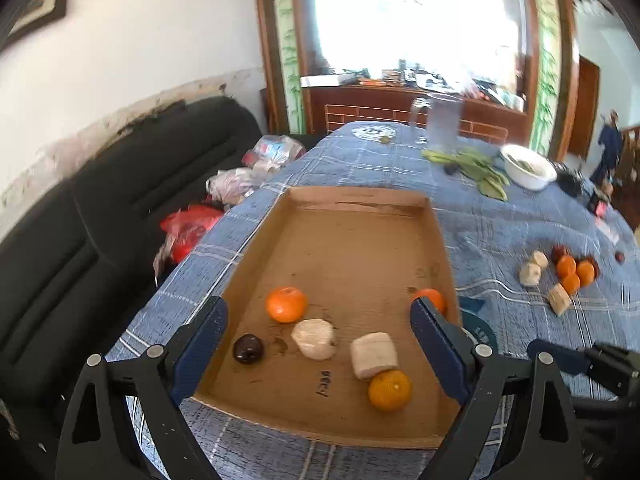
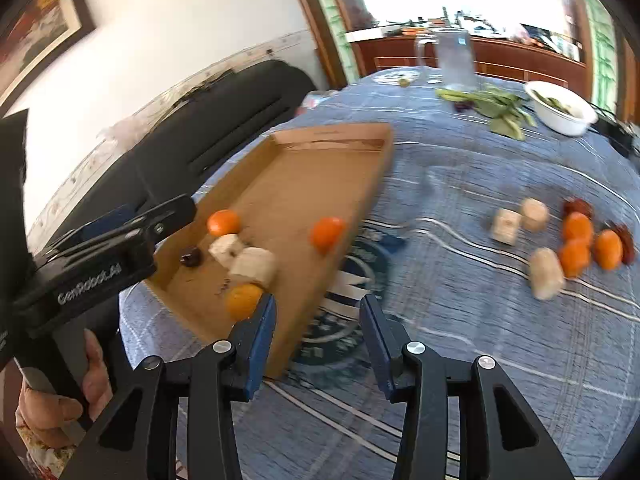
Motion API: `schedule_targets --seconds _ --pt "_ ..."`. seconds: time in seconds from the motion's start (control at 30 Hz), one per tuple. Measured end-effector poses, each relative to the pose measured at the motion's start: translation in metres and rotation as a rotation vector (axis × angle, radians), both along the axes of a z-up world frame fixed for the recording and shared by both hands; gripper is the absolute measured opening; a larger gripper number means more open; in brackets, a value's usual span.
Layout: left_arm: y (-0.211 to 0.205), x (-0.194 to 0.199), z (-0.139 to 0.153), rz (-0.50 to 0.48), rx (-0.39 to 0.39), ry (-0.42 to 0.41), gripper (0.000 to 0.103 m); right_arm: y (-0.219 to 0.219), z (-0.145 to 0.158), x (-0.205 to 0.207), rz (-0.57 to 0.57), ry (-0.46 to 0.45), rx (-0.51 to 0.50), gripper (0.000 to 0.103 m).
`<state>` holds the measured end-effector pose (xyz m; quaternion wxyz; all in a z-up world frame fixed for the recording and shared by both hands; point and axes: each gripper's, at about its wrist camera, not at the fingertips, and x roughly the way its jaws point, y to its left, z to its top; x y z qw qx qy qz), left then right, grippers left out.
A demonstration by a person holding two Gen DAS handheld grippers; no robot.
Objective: Organize fruits
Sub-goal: 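Release the plum into the tray with the left gripper while the right releases the mandarin there, then reach the left gripper around a wooden block while the right gripper closes on an orange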
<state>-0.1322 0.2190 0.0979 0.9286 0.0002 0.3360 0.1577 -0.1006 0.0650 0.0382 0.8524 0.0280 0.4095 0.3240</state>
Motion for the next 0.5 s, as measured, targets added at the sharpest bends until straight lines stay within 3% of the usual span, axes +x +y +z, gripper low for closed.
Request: schedule_targets --seconds 0.2,0.5 --pt "-0.032 0.004 0.004 -0.055 0.047 0.013 0.092 -0.04 -0.005 0.009 -0.082 0.019 0.031 0.048" --pt "-0.056 0.013 0.0 -0.103 0.037 0.047 0.092 -0.075 -0.012 0.017 -0.152 0.041 0.059 0.049"
